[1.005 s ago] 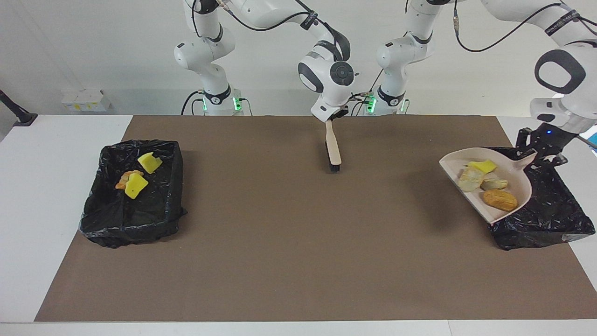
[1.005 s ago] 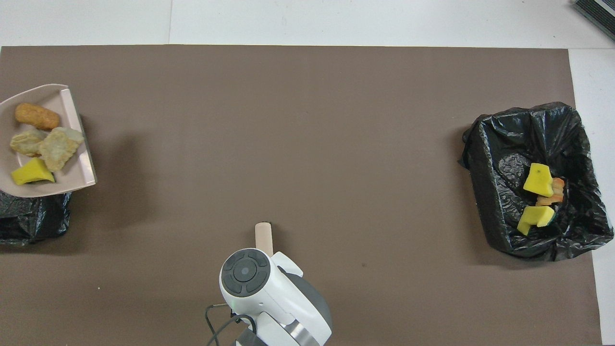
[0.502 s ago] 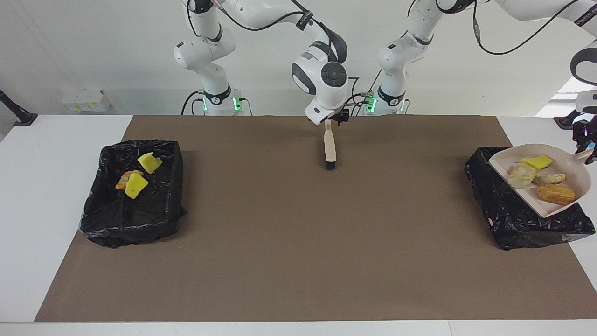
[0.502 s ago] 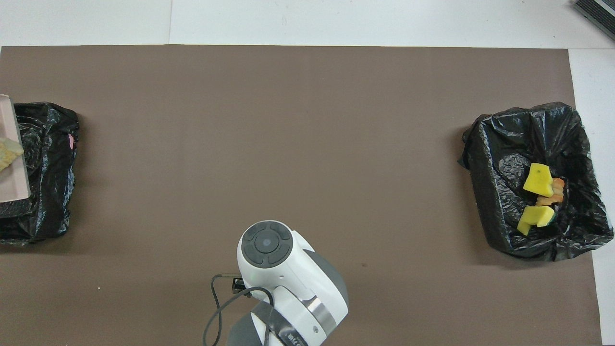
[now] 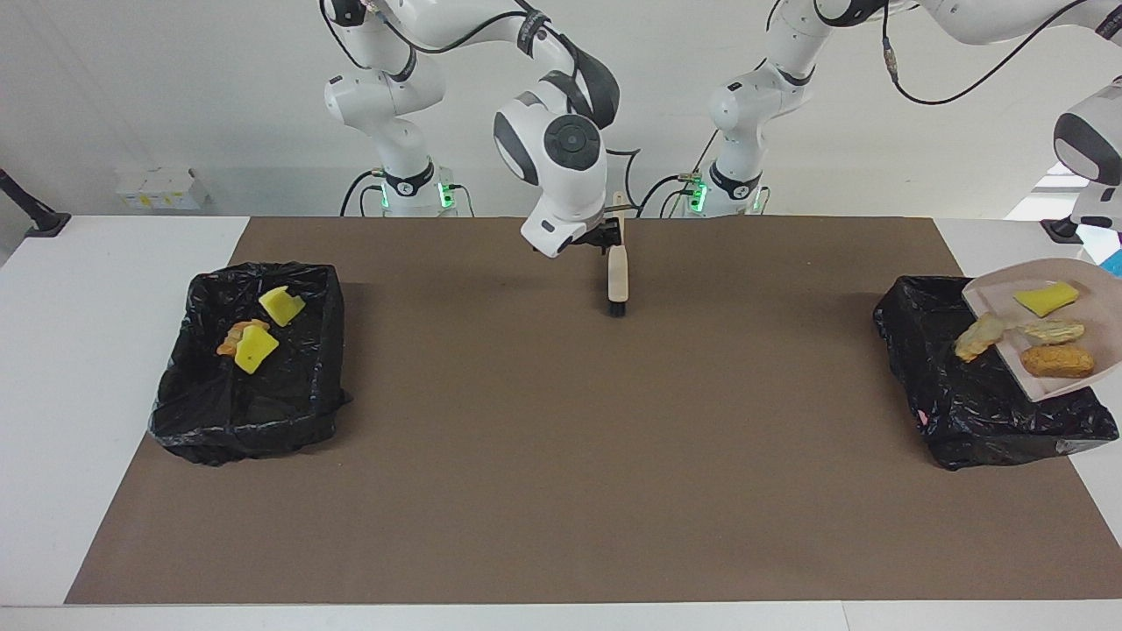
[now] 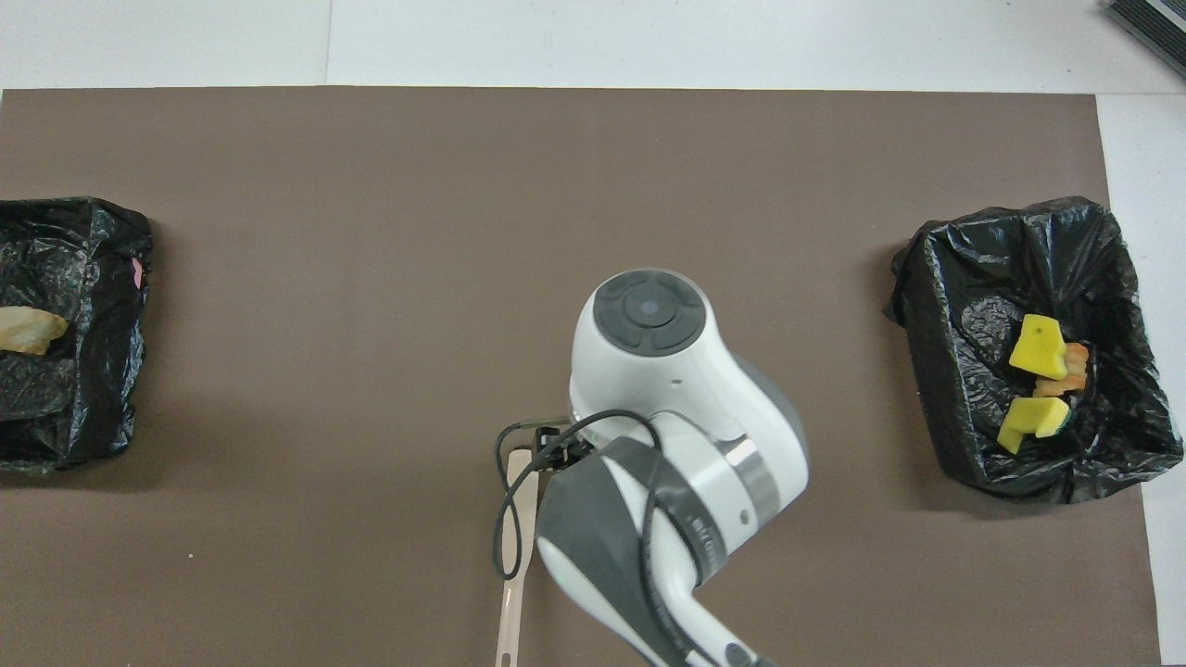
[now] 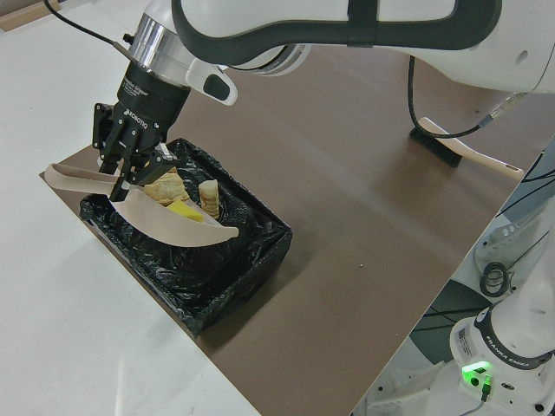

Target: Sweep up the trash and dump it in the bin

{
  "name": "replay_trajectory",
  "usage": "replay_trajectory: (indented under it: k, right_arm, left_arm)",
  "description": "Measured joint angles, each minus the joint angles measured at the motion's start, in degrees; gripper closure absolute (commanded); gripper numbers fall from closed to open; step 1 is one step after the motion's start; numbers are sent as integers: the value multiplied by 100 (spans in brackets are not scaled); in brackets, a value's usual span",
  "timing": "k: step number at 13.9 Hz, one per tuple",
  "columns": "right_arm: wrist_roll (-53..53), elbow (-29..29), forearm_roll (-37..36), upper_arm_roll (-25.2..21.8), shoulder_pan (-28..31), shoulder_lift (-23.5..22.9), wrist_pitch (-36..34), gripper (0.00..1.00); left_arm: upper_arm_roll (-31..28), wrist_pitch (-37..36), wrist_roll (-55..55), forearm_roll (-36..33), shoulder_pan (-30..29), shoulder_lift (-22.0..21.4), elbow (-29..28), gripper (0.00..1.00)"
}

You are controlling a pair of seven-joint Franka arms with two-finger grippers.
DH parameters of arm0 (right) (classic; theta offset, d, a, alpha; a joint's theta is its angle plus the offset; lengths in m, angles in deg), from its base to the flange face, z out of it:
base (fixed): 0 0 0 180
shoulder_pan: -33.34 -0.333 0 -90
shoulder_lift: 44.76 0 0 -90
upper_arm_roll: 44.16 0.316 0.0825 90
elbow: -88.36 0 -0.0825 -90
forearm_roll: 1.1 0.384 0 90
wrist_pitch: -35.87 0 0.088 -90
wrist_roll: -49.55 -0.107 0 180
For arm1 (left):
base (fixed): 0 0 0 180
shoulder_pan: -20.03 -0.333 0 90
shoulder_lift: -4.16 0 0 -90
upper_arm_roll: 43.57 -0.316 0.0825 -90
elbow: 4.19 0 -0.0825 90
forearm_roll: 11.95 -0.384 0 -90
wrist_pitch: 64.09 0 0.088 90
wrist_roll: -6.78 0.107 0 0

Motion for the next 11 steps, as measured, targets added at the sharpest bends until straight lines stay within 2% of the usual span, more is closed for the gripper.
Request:
replay_trajectory:
  k: [3, 6, 9, 11]
  right_arm:
    - [775, 309, -603, -19, 581, 137, -355, 0]
    - [1217, 640, -1241, -25, 841, 173, -553, 0]
    - [2056, 762, -1607, -40, 1299, 217, -527, 0]
    - [2495, 868, -1743, -55, 1642, 231, -476, 0]
  left_arm:
    - [4, -67, -273, -919, 179, -18, -30, 100]
    - [0, -85, -467, -1633, 198, -86, -32, 100]
    - [19, -111, -482, -1780, 222, -269, -32, 100]
    - [63, -339, -506, -1550, 404, -375, -37, 100]
